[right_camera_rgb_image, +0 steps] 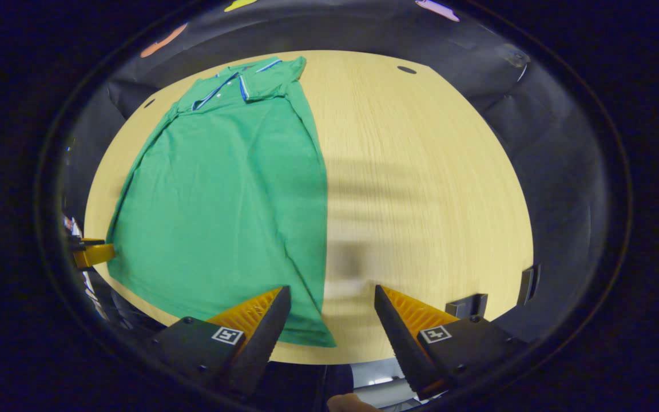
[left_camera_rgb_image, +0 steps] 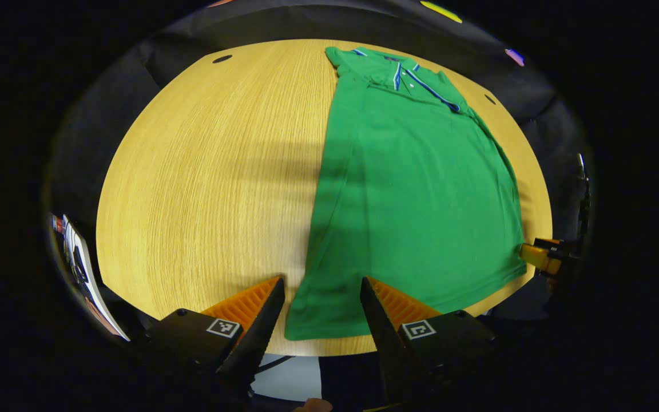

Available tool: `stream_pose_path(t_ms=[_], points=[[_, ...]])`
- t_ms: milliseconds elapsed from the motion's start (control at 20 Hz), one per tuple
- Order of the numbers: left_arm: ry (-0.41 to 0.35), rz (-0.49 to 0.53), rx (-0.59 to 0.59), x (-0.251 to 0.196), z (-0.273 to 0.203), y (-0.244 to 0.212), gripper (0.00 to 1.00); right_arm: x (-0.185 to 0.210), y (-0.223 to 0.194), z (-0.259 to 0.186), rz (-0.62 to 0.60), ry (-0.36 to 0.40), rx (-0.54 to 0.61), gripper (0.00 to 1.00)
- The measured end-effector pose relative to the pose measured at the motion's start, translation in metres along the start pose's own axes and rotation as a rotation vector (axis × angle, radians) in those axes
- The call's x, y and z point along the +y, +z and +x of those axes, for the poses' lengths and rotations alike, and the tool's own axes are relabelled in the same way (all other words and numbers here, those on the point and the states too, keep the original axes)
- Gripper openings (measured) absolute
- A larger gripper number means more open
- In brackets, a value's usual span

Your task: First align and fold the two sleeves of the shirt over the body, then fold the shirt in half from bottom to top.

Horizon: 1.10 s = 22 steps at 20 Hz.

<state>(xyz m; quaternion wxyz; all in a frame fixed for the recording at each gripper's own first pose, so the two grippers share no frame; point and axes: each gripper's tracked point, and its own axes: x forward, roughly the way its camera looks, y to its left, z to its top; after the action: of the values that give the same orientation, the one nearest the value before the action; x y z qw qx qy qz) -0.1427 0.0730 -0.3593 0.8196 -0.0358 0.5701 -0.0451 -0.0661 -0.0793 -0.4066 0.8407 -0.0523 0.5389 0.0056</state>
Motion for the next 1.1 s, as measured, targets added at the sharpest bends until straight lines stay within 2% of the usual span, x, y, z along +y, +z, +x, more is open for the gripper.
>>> stream_pose_path(t_ms=[200, 250, 300, 350, 400, 500, 650, 700, 750, 800, 850, 900, 950, 1000, 1050, 1100], points=[[0.015, 0.027, 0.038, 0.007, -0.009, 0.003, 0.87, 0.005, -0.007, 0.002, -0.030, -0.003, 0.033, 0.93], [0.025, 0.026, 0.045, 0.008, -0.012, 0.008, 0.84, 0.006, -0.009, 0.001, -0.044, -0.004, 0.050, 0.98], [0.029, 0.031, 0.053, 0.009, -0.016, 0.014, 0.85, 0.009, -0.012, 0.002, -0.052, 0.005, 0.072, 0.93], [0.032, 0.031, 0.068, 0.011, -0.020, 0.021, 0.84, 0.012, -0.014, 0.002, -0.056, 0.023, 0.095, 0.98], [0.032, 0.024, 0.085, 0.002, -0.004, 0.020, 0.85, 0.015, -0.015, 0.003, -0.053, 0.042, 0.117, 0.96], [0.031, 0.027, 0.125, 0.011, -0.020, 0.012, 0.86, 0.015, -0.013, 0.002, -0.042, 0.046, 0.160, 0.96], [0.032, 0.051, 0.163, 0.008, -0.014, 0.021, 0.86, 0.017, -0.012, 0.003, -0.048, 0.041, 0.203, 0.95], [0.032, 0.049, 0.169, 0.008, -0.015, 0.021, 0.86, 0.017, -0.012, 0.003, -0.047, 0.039, 0.210, 0.92], [0.030, 0.055, 0.172, 0.006, -0.012, 0.022, 0.84, 0.017, -0.013, 0.004, -0.051, 0.040, 0.217, 0.95], [0.027, 0.065, 0.178, 0.006, -0.012, 0.024, 0.83, 0.018, -0.011, 0.004, -0.062, 0.041, 0.221, 0.94], [0.025, 0.079, 0.179, 0.005, -0.012, 0.023, 0.80, 0.018, -0.010, 0.005, -0.067, 0.040, 0.225, 0.89], [0.025, 0.086, 0.180, 0.004, -0.012, 0.024, 0.86, 0.018, -0.008, 0.004, -0.069, 0.039, 0.224, 0.82], [0.025, 0.098, 0.183, 0.001, -0.010, 0.027, 0.75, 0.020, -0.006, 0.004, -0.072, 0.040, 0.227, 0.67], [0.023, 0.107, 0.187, 0.000, -0.011, 0.026, 0.72, 0.021, -0.006, 0.005, -0.073, 0.038, 0.226, 0.61], [0.021, 0.114, 0.191, -0.002, -0.008, 0.028, 0.67, 0.022, -0.007, 0.004, -0.080, 0.034, 0.231, 0.43], [0.020, 0.117, 0.192, -0.004, -0.009, 0.029, 0.69, 0.024, -0.005, 0.004, -0.098, 0.038, 0.232, 0.31]])
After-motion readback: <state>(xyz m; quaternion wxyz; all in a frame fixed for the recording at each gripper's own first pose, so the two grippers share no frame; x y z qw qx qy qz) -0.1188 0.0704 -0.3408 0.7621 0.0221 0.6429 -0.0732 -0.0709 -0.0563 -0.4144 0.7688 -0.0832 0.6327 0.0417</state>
